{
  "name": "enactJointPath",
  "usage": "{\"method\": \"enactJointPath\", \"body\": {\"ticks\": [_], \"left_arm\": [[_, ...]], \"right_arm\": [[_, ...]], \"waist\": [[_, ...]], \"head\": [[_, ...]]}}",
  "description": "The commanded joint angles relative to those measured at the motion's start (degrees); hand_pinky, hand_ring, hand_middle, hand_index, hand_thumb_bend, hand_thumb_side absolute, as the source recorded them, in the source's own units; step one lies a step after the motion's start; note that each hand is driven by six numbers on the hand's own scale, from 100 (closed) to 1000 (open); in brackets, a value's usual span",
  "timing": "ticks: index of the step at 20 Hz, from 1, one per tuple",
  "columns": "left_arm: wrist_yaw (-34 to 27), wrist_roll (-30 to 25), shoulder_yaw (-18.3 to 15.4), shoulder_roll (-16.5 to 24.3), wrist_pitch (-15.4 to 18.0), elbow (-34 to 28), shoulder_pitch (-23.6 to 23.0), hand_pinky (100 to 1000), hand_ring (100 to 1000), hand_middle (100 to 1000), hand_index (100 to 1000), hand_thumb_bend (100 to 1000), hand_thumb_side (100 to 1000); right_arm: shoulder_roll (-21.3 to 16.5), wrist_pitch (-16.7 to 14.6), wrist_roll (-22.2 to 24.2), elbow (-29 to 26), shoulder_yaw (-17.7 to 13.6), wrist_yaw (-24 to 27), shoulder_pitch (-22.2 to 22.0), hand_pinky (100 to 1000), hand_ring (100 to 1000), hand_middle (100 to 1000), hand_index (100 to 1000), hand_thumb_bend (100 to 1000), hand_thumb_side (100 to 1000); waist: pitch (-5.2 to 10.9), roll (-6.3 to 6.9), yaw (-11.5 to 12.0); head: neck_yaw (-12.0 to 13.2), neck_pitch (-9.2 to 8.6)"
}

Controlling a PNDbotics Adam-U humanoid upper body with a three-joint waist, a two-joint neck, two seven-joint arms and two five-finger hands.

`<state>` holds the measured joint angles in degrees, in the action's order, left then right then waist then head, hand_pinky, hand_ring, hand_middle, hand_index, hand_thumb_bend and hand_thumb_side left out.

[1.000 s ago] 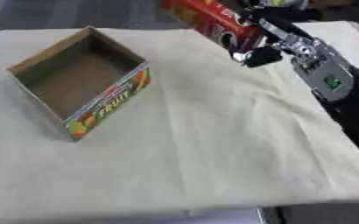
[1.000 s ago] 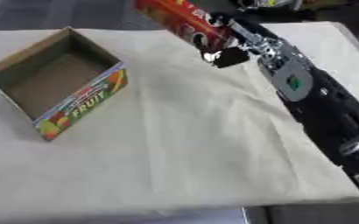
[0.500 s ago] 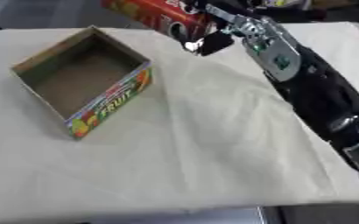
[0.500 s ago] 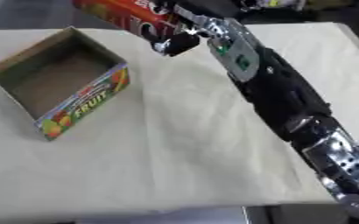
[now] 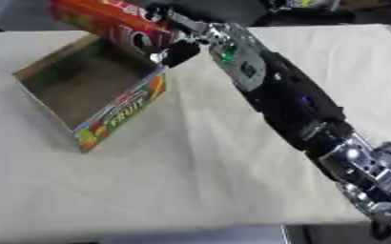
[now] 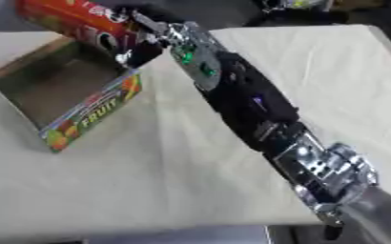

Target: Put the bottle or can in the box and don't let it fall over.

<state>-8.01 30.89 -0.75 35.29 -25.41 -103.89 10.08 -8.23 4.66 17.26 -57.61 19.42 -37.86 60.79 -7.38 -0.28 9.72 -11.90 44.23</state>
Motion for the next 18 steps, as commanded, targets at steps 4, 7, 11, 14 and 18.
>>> {"method": "enactJointPath", "body": {"ticks": [4, 7, 11, 14, 18], "left_arm": [[0.2, -0.1, -0.5, 1.7, 0.0, -1.2, 0.9, 461, 864, 928, 701, 318, 660], [0.2, -0.2, -0.4, 1.7, 0.0, -1.2, 1.0, 460, 864, 928, 701, 319, 659], [0.1, -0.2, -0.4, 1.6, 0.0, -1.1, 1.0, 460, 864, 928, 701, 319, 659], [0.1, -0.2, -0.3, 1.5, 0.1, -1.1, 1.1, 460, 864, 928, 701, 320, 659], [0.1, -0.2, -0.4, 1.5, 0.1, -1.1, 1.1, 460, 863, 927, 700, 323, 657]], "right_arm": [[7.4, -2.3, -1.3, 6.0, -1.9, -7.5, 3.6, 100, 660, 420, 351, 250, 100], [9.9, -3.3, -2.2, 8.9, -2.8, -10.6, 4.0, 100, 665, 423, 355, 255, 100], [11.9, -4.6, -3.6, 11.1, -3.9, -13.0, 3.9, 100, 683, 438, 370, 231, 100], [12.9, -4.9, -4.4, 11.4, -4.1, -14.1, 4.1, 100, 685, 440, 372, 235, 100], [13.4, -5.1, -4.7, 12.0, -4.3, -16.1, 4.2, 100, 812, 550, 505, 241, 100]], "waist": [[1.94, -0.32, 0.6], [1.94, -0.32, 0.7], [1.83, -0.34, 1.0], [1.78, -0.36, 1.0], [1.78, -0.37, 1.1]], "head": [[-0.7, -0.11], [-0.9, -0.11], [-1.0, -0.11], [-1.1, -0.11], [-1.0, -0.11]]}}
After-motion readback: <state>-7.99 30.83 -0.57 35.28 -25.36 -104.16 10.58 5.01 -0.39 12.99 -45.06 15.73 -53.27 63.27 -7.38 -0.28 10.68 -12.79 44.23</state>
